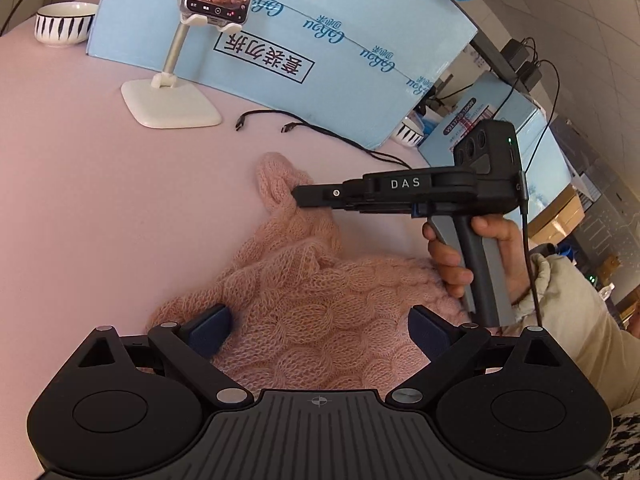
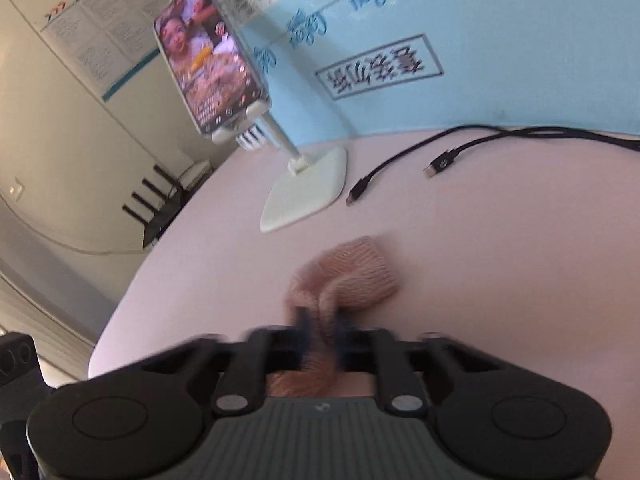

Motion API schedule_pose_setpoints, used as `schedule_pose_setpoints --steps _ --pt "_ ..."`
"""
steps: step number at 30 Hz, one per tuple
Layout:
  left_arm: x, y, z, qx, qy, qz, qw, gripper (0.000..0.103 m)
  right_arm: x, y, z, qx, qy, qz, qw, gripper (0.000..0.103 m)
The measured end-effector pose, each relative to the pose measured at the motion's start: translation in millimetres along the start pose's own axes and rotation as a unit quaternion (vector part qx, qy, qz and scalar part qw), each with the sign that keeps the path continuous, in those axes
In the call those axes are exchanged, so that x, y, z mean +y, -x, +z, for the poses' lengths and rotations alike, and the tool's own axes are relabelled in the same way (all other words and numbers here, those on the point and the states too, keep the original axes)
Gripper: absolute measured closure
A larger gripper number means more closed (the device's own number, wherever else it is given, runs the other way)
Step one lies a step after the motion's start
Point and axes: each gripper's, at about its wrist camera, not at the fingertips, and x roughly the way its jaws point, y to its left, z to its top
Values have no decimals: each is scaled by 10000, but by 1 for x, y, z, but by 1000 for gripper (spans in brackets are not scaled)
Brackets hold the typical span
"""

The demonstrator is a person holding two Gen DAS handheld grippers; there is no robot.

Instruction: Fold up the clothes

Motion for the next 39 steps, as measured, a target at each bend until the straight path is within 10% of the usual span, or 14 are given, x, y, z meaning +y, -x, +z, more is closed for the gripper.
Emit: schedule_pose_setpoints --steps 6,15,19,21,24,30,39 --pt "9 23 -19 -528 335 -84 9980 6 35 82 -15 -776 1590 1453 9734 96" --pt "8 33 -16 -1262 889 -447 9870 6 81 87 -114 724 4081 926 9053 94" --pt "-31 40 0 -1645 407 -771 9825 6 89 90 -125 644 4380 877 8924 71" --pt "-53 27 5 -1377 -8 -741 9877 6 93 96 -128 654 4443 938 8886 36" --pt "-64 4 -1 -1055 -205 -721 9916 6 100 124 -138 434 4576 1018 8823 30" --pt "-69 -16 -24 -598 -423 -1166 9905 6 95 168 -147 516 4372 1164 8903 26" --pt "-96 4 -67 -142 -1208 -197 9924 6 74 205 -101 -529 2378 1756 9539 15"
